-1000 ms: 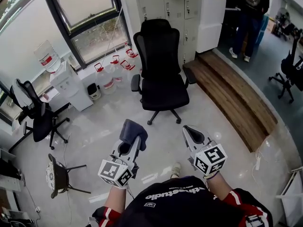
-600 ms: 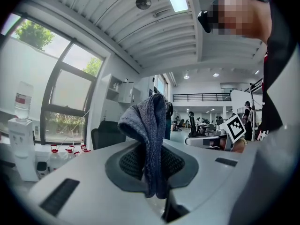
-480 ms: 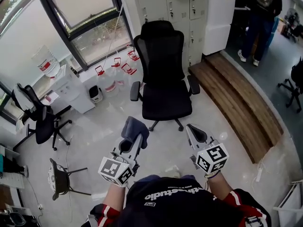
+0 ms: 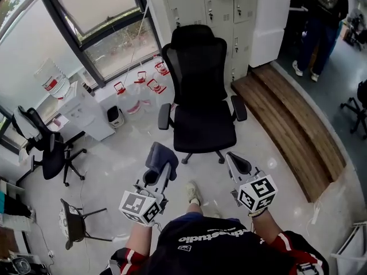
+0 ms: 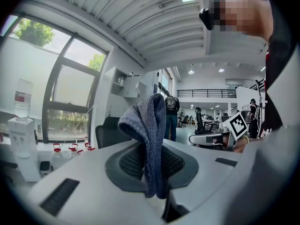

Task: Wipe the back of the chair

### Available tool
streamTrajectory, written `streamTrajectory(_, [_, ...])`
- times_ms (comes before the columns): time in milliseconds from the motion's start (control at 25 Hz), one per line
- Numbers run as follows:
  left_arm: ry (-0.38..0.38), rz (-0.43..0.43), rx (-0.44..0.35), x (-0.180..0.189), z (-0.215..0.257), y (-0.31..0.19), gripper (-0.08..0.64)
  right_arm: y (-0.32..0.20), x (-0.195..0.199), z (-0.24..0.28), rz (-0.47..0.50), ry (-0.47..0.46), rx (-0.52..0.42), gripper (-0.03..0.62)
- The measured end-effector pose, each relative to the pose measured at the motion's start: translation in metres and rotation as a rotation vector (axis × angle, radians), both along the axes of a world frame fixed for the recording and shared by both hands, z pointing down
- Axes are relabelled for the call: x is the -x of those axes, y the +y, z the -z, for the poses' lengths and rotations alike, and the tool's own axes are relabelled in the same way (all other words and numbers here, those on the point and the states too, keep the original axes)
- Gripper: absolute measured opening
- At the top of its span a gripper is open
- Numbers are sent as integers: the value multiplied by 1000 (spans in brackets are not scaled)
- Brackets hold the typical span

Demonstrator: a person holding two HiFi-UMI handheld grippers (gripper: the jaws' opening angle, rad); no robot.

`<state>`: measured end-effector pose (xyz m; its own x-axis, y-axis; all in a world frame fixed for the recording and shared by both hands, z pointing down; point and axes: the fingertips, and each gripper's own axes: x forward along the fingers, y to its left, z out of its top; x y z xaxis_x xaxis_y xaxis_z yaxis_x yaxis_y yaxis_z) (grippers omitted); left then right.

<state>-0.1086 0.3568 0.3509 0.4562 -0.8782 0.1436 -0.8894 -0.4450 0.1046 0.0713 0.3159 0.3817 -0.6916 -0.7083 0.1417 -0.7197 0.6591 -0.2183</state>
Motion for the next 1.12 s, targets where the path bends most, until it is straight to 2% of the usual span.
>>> streamTrajectory(120, [17,-3,-6,17,-5,-38,57,-33,13,-1,-4,22,0,-3])
streamTrajectory(240, [14,-17,-19,39,-4,-86,57,-80,34,5,-14,1,-1,-3])
streamTrajectory(640, [17,-29,-60,129,24,-228,57,-224,132,40,-16,33,-64,-3])
streamTrajectory(880, [33,-53,-63,168,22,-286,57,-274,168,41,-51,67,-86,-3])
streamTrajectory(1120, [54,-70,-42,182,10,-321,57,-303,173,33,-78,103,-65,-3])
